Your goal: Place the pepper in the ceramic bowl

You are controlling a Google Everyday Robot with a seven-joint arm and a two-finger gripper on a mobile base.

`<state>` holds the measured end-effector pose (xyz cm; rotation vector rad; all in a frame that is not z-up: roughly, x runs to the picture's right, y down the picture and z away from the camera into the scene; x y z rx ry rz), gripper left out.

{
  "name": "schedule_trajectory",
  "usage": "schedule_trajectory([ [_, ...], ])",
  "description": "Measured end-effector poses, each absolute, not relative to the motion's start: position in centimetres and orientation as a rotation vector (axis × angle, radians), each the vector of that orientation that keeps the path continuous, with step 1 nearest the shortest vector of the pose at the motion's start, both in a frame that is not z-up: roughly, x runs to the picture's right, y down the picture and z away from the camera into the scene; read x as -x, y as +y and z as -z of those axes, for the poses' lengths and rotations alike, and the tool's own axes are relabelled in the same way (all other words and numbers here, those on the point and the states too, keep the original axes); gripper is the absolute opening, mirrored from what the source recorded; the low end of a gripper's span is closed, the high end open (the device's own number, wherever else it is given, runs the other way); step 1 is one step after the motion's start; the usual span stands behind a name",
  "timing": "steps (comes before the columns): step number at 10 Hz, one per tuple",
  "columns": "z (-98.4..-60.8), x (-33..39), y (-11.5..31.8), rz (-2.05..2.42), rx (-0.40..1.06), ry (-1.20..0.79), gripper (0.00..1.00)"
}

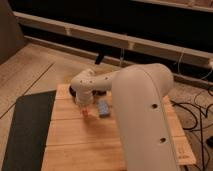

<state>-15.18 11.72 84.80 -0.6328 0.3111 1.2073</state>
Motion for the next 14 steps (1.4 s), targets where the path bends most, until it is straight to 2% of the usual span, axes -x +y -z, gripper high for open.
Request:
schedule_trajectory([
  [3, -81.0, 18.5, 9.4, -1.137, 0.568, 0.222, 0.00],
  [5, -79.9, 18.7, 7.6, -1.125, 0.523, 0.203, 0.00],
  [7, -80.1, 17.6, 5.9, -1.143, 0.490, 0.206, 0.00],
  [10, -82.5, 14.4, 4.1, -1.194, 0.478, 0.239, 0.00],
  [14, -83.2, 13.7, 3.8, -1.219, 0.490, 0.240, 0.00],
])
